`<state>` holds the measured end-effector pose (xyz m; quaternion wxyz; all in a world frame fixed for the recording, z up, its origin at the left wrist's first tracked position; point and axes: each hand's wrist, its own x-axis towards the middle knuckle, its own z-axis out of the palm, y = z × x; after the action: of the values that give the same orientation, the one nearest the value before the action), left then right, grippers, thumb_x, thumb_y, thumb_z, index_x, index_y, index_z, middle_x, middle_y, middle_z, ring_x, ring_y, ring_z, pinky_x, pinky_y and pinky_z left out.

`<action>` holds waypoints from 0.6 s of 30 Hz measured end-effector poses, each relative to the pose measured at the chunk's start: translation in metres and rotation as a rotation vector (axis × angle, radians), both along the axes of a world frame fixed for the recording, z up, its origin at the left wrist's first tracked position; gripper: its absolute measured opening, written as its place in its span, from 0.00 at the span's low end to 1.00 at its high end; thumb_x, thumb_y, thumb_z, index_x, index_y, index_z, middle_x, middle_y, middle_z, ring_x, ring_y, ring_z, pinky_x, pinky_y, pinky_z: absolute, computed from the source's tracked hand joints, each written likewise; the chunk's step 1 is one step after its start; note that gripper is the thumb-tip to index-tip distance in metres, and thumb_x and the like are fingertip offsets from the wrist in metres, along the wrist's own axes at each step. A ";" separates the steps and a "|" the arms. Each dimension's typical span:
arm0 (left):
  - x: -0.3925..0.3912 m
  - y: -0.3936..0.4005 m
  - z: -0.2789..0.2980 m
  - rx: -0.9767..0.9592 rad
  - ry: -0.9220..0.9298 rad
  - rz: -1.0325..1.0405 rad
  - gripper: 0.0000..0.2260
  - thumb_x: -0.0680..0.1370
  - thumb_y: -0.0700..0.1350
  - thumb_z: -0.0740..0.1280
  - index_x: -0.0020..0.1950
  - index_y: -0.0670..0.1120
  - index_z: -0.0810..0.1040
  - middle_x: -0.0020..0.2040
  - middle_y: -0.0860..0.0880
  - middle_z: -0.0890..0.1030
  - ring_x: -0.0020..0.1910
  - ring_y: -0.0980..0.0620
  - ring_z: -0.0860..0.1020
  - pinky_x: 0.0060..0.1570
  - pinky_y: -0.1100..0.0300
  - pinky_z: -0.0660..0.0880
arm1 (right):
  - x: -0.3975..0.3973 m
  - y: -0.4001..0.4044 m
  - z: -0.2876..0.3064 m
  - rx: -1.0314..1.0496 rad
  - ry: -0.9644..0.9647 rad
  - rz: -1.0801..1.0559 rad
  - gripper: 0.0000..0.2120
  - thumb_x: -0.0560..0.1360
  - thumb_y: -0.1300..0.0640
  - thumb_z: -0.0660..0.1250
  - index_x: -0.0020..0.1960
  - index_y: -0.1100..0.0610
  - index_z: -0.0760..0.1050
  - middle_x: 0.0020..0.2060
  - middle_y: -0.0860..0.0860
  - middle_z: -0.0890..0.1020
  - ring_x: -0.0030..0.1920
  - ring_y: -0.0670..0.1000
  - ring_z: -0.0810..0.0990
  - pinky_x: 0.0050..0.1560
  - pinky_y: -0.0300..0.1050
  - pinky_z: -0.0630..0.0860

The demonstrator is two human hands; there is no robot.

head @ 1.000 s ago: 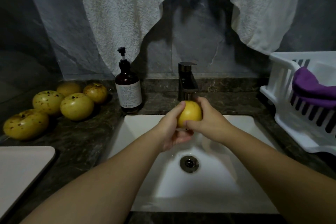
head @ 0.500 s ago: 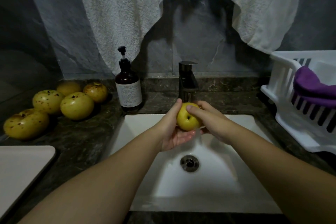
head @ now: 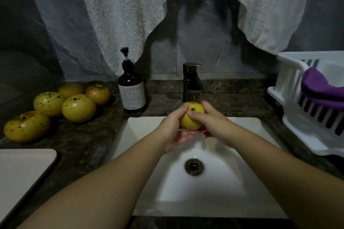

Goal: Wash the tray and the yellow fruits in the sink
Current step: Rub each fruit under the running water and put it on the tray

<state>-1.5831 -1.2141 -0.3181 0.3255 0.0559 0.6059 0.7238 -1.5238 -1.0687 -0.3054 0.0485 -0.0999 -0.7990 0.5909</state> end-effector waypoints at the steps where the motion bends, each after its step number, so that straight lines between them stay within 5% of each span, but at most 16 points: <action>1: -0.001 0.000 -0.001 -0.009 0.006 0.002 0.26 0.78 0.65 0.68 0.67 0.48 0.78 0.47 0.43 0.87 0.43 0.46 0.86 0.34 0.60 0.79 | 0.001 0.001 -0.001 -0.038 -0.004 0.021 0.22 0.80 0.44 0.68 0.71 0.37 0.66 0.57 0.53 0.81 0.49 0.56 0.85 0.41 0.49 0.77; 5: -0.001 0.003 -0.002 -0.038 0.037 -0.012 0.26 0.79 0.66 0.67 0.67 0.48 0.78 0.40 0.45 0.87 0.35 0.50 0.83 0.31 0.62 0.76 | -0.004 0.001 -0.002 -0.157 -0.022 -0.036 0.16 0.83 0.44 0.61 0.70 0.43 0.69 0.54 0.58 0.82 0.35 0.54 0.84 0.33 0.46 0.76; 10: 0.002 0.006 -0.001 -0.038 0.075 -0.029 0.25 0.78 0.69 0.65 0.66 0.52 0.79 0.48 0.42 0.87 0.46 0.45 0.87 0.31 0.63 0.75 | -0.010 -0.006 -0.002 -0.048 -0.024 -0.122 0.18 0.80 0.35 0.61 0.65 0.41 0.71 0.53 0.55 0.82 0.40 0.55 0.85 0.33 0.45 0.77; 13: 0.000 0.002 0.000 -0.023 0.097 -0.026 0.26 0.79 0.68 0.65 0.66 0.50 0.78 0.43 0.44 0.86 0.34 0.50 0.84 0.33 0.61 0.75 | -0.007 -0.006 -0.001 -0.097 -0.010 -0.033 0.22 0.80 0.39 0.65 0.71 0.41 0.68 0.55 0.57 0.82 0.46 0.61 0.87 0.39 0.48 0.80; 18: 0.000 0.005 -0.001 -0.041 0.121 0.003 0.27 0.78 0.68 0.67 0.67 0.50 0.78 0.43 0.45 0.84 0.31 0.52 0.81 0.34 0.61 0.76 | -0.003 0.001 -0.004 -0.279 -0.007 0.009 0.17 0.83 0.47 0.63 0.71 0.44 0.71 0.57 0.63 0.82 0.54 0.73 0.82 0.58 0.67 0.77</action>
<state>-1.5834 -1.2095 -0.3194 0.2882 0.0922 0.6391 0.7071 -1.5271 -1.0676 -0.3089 0.0286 -0.1042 -0.7097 0.6962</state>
